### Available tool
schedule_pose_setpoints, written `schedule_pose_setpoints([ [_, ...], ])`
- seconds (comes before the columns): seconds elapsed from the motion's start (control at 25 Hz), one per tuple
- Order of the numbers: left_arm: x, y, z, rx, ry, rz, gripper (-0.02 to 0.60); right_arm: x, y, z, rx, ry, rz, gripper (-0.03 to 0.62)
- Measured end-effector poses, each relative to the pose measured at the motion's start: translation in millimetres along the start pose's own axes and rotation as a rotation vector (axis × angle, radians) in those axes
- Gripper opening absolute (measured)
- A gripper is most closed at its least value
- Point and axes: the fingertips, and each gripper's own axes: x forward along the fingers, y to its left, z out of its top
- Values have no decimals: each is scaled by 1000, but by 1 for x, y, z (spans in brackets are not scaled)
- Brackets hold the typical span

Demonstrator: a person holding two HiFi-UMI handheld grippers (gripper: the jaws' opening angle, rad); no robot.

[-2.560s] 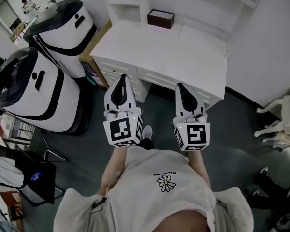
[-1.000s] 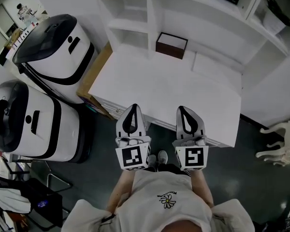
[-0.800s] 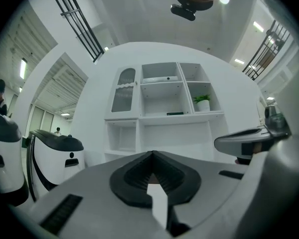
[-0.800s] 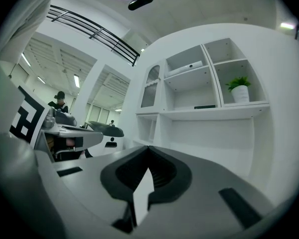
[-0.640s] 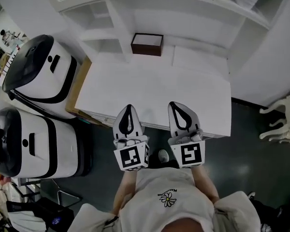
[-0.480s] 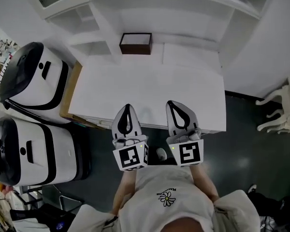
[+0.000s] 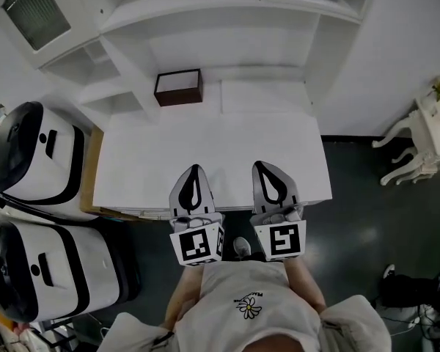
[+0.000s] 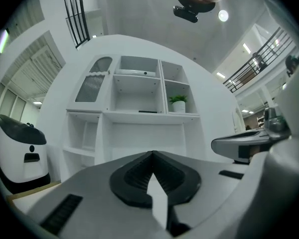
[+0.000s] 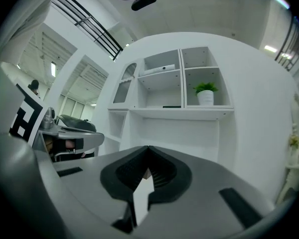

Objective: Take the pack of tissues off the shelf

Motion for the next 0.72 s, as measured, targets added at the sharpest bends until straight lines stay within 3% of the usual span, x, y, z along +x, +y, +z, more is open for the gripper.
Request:
schedule_pose_setpoints([
  [0.36,35,2,11,2,-17,-110,-2,18,-8,7,-8,-1,-115,3],
  [0.72,59,23,12,29,-18,-136,-2,37,-7,10,-1,-5,-177,2],
])
